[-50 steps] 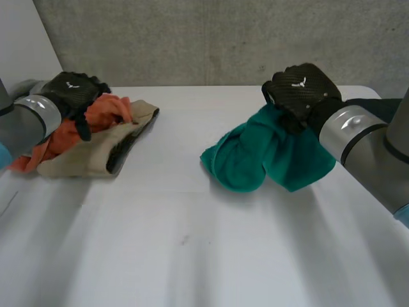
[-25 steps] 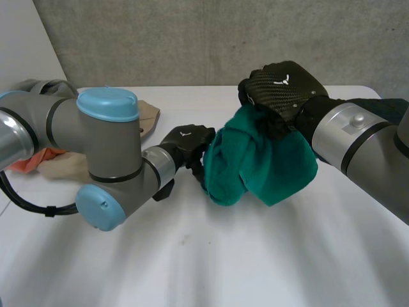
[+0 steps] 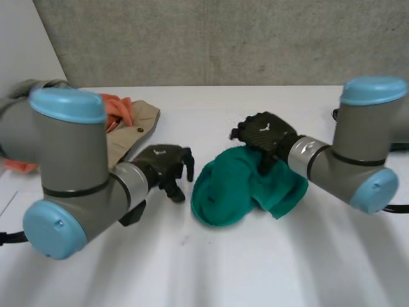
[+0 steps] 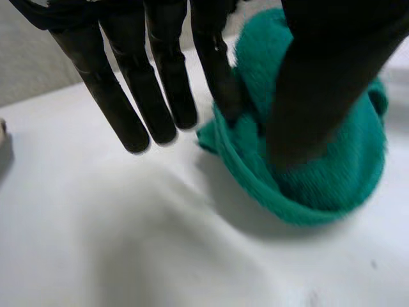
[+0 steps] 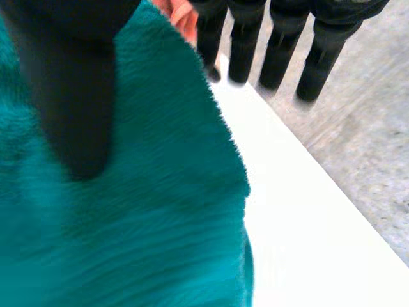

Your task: Fold the laundry.

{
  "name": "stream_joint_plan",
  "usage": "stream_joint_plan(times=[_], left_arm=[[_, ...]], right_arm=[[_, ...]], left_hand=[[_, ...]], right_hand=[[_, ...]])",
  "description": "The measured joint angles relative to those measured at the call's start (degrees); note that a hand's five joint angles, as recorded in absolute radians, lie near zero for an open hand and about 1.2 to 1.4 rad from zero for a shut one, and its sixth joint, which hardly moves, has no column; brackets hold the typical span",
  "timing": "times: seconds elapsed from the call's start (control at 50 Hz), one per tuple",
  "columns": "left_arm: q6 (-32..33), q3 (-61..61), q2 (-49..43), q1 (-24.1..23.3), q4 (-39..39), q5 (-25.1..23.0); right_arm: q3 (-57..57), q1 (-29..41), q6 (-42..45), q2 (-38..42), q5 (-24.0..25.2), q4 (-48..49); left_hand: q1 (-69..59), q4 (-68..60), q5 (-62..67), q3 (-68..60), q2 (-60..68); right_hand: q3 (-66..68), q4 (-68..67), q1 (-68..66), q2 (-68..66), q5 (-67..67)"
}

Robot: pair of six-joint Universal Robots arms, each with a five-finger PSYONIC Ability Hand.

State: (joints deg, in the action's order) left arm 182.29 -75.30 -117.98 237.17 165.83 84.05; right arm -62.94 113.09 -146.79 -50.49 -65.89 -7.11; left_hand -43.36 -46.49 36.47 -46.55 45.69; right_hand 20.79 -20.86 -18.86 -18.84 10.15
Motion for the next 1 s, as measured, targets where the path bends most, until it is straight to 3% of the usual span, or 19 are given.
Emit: stream_joint_plan(times=[0.02,0.04,0.1,0.24,0.36,0.5,0.7,0.78,0.9,1.0], left_arm=[[0.50,0.09,-0.52,-0.24,-0.03,0.70],[0.76,0.23,-0.76,-0.32,0.00,1.21],[1.28,0.76,-0.50,0.25,0.43,2.57],[3.18,1.12,2.67,3.67,2.91,3.40],[5.80,0.94,4.24,5.44,4.79,2.59],[7.38,0.25,4.58,5.42,5.97,2.22],[8.57,-1.13,4.28,4.41,9.33,1.65],[10.42,-1.98,4.05,4.21,11.95,0.95],[14.35,-2.49,2.06,4.50,16.15,-1.17],[17.53,-1.06,-1.67,4.91,18.63,-4.58]], right_arm=[[1.38,0.13,1.89,1.82,-0.97,-0.02],[2.17,0.19,3.04,2.77,-1.83,-0.05],[3.24,0.34,4.44,3.47,-5.54,-0.65],[-1.63,-0.26,-3.47,-7.26,-11.93,-3.46],[-8.91,-3.50,-14.81,-18.76,-12.65,-5.88],[-20.13,-7.93,-25.37,-24.39,-11.89,-8.38],[-33.38,-8.14,-31.89,-22.88,-9.13,1.22],[-34.35,-5.26,-34.64,-18.74,-11.44,10.03],[-30.77,-0.94,-36.34,-13.25,-17.31,16.94],[-28.07,0.96,-36.34,-12.01,-19.70,16.77]], left_hand=[[13.71,13.79,-13.69,13.54,-12.93],[18.22,19.25,-19.15,18.82,-18.14],[20.04,23.91,-23.90,23.20,-22.44],[20.81,25.03,-25.43,24.55,-23.80],[22.16,26.27,-26.68,25.84,-25.02],[22.77,27.27,-27.62,26.59,-26.29],[28.63,32.07,-32.60,31.81,-31.11],[31.29,35.09,-33.42,34.25,-33.93],[31.29,35.09,-33.42,34.24,-33.93],[31.29,35.09,-33.42,34.24,-33.94]], right_hand=[[-6.45,6.35,5.15,5.13,-5.70],[-7.81,7.59,6.13,6.27,-6.95],[-8.83,8.56,6.41,6.79,-7.45],[-8.83,8.56,6.41,6.79,-7.48],[-8.83,8.56,6.41,6.79,-7.48],[1.39,-1.09,-3.50,-2.85,2.32],[6.39,-6.94,-8.49,-8.16,8.02],[15.75,-15.67,-17.78,-17.81,16.59],[42.23,-42.21,-43.75,-44.60,42.33],[46.99,-47.44,-46.06,-48.58,47.25]])
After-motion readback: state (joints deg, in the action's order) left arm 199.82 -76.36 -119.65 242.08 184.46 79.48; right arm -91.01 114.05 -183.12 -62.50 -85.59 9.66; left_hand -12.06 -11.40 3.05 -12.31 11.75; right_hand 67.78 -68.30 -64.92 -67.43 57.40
